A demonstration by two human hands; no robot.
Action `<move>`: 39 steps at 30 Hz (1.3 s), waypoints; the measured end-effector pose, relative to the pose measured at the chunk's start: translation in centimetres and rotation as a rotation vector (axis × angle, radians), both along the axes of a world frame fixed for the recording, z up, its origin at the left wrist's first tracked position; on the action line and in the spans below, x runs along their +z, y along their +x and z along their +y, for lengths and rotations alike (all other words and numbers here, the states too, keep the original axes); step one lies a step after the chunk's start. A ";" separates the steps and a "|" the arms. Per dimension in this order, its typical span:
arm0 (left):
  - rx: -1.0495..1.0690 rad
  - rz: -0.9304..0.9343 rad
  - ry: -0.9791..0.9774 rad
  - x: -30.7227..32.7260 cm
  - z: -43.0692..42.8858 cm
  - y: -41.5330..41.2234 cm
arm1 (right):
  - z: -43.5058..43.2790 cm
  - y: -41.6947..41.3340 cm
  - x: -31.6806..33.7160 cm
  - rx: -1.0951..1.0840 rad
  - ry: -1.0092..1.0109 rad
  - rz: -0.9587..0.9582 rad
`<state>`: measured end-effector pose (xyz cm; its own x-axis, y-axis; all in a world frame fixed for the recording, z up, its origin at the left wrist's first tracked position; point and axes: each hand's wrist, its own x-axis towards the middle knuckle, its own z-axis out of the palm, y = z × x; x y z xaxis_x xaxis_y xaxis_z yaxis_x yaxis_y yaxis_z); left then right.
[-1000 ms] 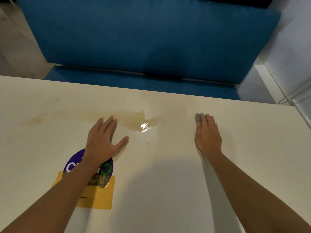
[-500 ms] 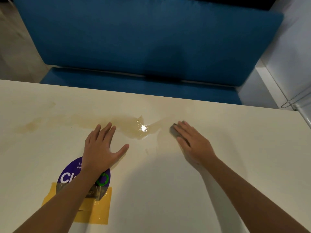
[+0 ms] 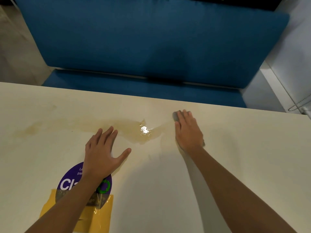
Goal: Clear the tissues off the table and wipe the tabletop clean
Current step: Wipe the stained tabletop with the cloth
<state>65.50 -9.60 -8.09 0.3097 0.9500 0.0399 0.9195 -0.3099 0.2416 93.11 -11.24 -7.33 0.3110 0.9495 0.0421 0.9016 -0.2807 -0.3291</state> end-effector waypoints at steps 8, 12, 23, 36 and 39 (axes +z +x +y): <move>-0.003 -0.003 0.016 -0.3 0.1 -0.1 | -2.7 5.0 0.5 0.138 0.044 0.092; -0.008 -0.027 0.017 -0.2 0.1 -0.1 | -2.0 7.4 0.3 -0.072 0.032 0.037; 0.013 -0.045 0.019 -0.3 0.2 0.0 | 4.8 2.5 0.5 -0.041 -0.080 -0.128; 0.027 -0.057 0.033 -0.1 0.1 0.1 | -0.8 1.3 1.7 0.212 0.060 0.120; 0.025 -0.060 0.046 0.0 0.0 0.2 | -0.2 3.3 2.9 0.009 0.186 0.236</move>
<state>65.66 -9.58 -8.08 0.2815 0.9542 0.1015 0.9115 -0.2990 0.2824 96.43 -11.43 -4.40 0.3246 0.9350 0.1432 0.7963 -0.1884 -0.5748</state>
